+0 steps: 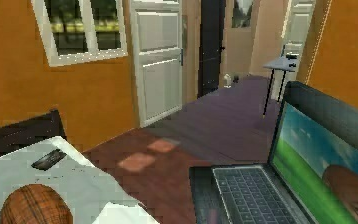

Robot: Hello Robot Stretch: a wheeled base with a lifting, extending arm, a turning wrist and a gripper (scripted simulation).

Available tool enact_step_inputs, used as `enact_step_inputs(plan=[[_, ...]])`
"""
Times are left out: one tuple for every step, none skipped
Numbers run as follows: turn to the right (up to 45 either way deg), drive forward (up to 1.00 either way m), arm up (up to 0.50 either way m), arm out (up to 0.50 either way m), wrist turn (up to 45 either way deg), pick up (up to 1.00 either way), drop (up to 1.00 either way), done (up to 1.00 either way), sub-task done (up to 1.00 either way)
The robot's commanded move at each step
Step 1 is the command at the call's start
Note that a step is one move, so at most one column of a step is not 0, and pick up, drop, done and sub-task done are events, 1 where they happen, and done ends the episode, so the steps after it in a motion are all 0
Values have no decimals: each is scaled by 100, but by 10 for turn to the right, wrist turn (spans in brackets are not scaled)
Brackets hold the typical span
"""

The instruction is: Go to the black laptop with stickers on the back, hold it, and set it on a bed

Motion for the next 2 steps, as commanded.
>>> enact_step_inputs(plan=[[330,0,0,0,0,0,0,0,0],[30,0,0,0,0,0,0,0,0]])
